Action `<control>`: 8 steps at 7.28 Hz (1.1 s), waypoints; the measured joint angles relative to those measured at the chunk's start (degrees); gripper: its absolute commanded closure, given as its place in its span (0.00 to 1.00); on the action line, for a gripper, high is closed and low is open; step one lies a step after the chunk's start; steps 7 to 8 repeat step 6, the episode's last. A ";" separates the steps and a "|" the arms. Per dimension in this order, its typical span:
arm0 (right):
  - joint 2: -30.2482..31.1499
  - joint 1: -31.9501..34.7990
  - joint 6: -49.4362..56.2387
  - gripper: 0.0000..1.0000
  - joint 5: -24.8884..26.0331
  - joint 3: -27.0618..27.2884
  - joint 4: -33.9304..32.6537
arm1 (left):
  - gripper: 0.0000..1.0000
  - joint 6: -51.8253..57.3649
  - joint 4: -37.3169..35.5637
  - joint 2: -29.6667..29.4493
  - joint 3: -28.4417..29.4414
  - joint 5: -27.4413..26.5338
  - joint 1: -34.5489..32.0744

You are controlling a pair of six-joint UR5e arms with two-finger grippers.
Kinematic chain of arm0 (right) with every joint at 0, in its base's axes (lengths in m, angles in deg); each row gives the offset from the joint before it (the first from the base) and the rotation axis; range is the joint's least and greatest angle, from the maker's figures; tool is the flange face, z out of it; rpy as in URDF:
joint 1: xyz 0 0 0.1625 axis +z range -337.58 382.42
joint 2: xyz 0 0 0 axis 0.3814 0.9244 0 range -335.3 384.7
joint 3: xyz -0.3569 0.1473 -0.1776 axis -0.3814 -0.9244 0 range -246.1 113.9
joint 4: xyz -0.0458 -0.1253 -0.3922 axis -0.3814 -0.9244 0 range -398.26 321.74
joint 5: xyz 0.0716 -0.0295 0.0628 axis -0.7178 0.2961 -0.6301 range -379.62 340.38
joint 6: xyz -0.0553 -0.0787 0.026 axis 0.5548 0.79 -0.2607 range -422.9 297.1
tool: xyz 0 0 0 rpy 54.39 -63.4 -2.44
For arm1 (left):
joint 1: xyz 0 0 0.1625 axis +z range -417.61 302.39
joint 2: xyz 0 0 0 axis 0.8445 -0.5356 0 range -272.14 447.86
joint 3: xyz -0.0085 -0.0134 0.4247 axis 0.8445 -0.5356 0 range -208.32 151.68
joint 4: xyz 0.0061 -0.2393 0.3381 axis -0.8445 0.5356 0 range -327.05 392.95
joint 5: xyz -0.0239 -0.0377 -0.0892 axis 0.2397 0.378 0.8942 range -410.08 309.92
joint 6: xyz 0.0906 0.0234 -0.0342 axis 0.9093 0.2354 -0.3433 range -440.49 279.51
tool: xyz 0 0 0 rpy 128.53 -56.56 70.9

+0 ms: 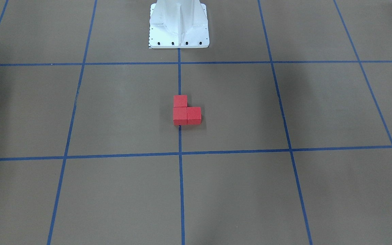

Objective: Form red blocks into L shape at center

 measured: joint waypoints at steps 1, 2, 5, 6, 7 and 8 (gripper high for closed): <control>0.06 0.00 0.00 0.00 0.05 0.04 0.02 | 0.00 0.00 0.00 0.00 -0.04 -0.04 -0.03; 0.08 0.00 0.00 0.00 0.22 0.07 0.05 | 0.00 0.00 0.02 0.00 -0.22 -0.11 -0.06; -0.19 0.00 0.08 0.00 1.46 0.41 0.13 | 0.00 0.19 0.43 0.96 -0.81 -0.13 -0.04; -0.44 0.01 0.07 0.00 1.62 0.56 0.17 | 0.00 0.21 0.73 1.29 -1.10 -0.10 -0.03; -0.44 0.01 0.07 0.00 1.62 0.56 0.17 | 0.00 0.21 0.73 1.29 -1.10 -0.10 -0.03; -0.44 0.01 0.07 0.00 1.62 0.56 0.17 | 0.00 0.21 0.73 1.29 -1.10 -0.10 -0.03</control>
